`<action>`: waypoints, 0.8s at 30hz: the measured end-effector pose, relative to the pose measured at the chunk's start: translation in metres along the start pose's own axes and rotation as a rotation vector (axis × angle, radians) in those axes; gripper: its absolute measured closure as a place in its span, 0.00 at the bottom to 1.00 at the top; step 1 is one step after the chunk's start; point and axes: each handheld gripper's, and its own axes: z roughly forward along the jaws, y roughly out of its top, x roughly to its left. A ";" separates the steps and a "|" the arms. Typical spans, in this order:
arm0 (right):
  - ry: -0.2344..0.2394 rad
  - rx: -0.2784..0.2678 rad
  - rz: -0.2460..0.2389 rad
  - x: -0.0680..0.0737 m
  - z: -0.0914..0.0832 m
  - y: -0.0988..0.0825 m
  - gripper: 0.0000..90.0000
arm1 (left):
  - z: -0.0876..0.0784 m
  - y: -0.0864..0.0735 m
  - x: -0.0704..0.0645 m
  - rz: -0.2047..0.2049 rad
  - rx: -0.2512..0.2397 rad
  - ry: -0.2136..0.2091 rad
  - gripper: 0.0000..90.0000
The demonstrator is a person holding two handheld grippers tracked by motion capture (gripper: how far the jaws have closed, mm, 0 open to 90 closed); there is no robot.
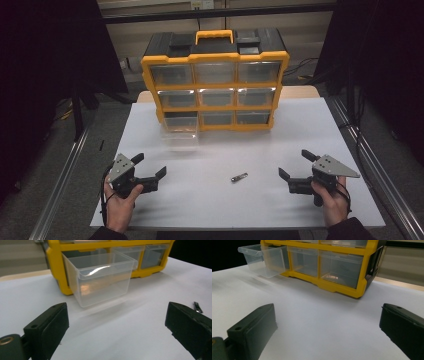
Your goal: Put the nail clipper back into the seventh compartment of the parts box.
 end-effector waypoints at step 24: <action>0.004 -0.003 0.012 -0.001 0.000 -0.001 0.00 | 0.022 0.012 -0.016 0.090 0.166 -0.288 0.07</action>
